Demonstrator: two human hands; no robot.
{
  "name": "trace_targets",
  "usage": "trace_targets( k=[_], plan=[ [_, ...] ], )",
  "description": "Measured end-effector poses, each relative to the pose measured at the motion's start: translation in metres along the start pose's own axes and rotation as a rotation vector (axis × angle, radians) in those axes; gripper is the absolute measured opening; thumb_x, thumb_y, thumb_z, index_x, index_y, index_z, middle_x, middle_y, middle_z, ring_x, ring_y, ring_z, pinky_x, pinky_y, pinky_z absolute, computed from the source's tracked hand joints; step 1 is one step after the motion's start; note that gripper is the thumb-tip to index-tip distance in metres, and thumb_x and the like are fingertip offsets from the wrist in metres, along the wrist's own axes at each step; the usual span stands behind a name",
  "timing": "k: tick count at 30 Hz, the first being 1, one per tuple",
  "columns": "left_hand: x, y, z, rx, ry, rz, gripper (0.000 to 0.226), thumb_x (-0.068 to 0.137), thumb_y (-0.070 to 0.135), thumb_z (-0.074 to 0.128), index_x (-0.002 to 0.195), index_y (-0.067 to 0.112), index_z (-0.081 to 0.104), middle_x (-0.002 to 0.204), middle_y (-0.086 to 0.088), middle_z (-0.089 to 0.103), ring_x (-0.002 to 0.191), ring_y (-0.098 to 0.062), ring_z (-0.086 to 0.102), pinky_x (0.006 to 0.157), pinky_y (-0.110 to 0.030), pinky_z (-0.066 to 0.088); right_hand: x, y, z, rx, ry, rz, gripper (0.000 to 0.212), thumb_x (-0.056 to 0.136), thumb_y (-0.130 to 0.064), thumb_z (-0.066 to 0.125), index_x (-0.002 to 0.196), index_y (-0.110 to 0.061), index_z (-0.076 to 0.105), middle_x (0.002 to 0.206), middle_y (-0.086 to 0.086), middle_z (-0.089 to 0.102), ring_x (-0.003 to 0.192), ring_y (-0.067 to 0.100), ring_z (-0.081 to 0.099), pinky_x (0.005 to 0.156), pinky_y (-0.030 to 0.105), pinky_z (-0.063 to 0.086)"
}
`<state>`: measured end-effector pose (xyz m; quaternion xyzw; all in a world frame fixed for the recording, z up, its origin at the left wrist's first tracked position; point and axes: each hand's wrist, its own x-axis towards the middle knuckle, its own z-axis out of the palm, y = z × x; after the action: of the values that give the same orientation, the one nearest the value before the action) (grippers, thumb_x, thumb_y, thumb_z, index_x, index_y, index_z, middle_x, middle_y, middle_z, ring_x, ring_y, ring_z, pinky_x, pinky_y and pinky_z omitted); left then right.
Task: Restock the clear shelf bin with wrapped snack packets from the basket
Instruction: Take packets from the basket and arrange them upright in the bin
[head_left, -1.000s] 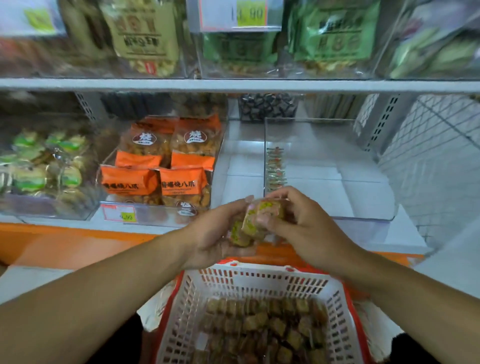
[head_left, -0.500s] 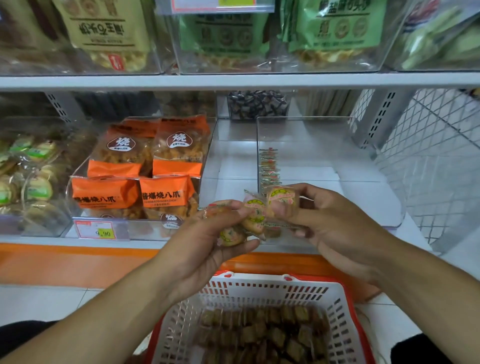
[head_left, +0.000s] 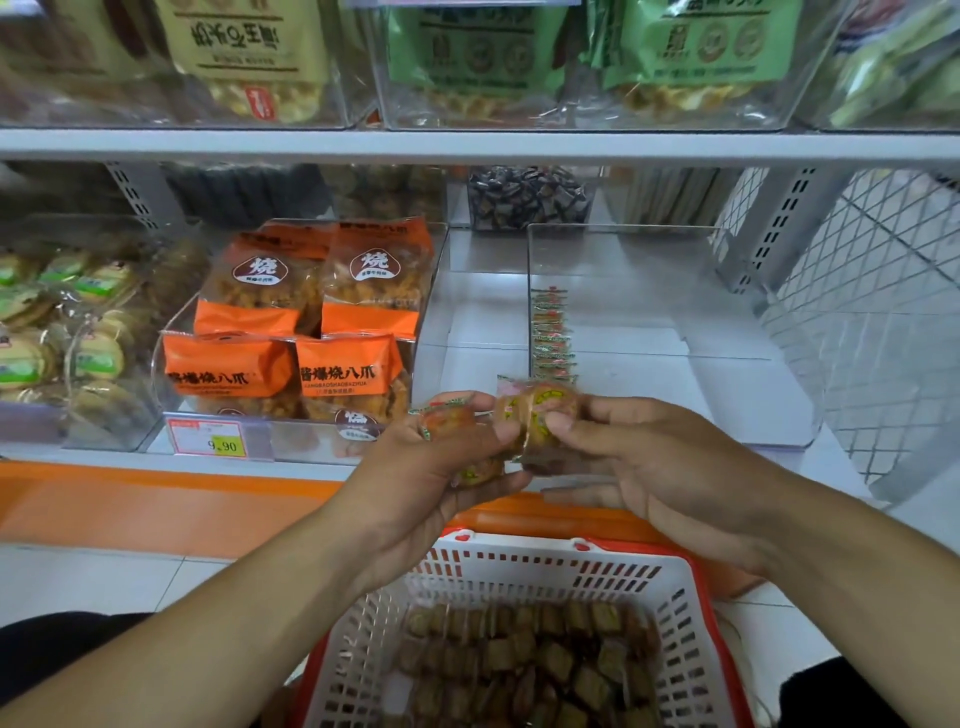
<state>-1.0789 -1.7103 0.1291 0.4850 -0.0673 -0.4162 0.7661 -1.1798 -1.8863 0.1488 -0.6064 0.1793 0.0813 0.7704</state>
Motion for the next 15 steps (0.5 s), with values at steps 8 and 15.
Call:
trace_targets(
  k=[8,15],
  plan=[
    [0.006,-0.005,0.004,0.085,0.154,0.04,0.052,0.067,0.017,0.085,0.113,0.001,0.066,0.108,-0.021,0.075,0.096,-0.03,0.076,0.069,-0.035,0.063,0.005,-0.03,-0.027,-0.256,0.253,-0.263,0.027,0.077,-0.012,0.081,0.102,-0.016,0.072,0.096,0.004,0.077,0.086,0.02,0.075,0.081,0.038,0.062],
    [0.019,-0.011,0.008,0.098,0.225,0.032,0.042,0.071,0.01,0.086,0.109,0.004,0.068,0.1,-0.019,0.076,0.091,-0.031,0.077,0.067,-0.037,0.063,0.039,-0.033,-0.065,-0.66,0.347,-0.061,0.024,0.074,0.004,0.083,0.093,-0.008,0.074,0.079,0.007,0.068,0.059,0.013,0.064,0.058,0.024,0.056]
  ],
)
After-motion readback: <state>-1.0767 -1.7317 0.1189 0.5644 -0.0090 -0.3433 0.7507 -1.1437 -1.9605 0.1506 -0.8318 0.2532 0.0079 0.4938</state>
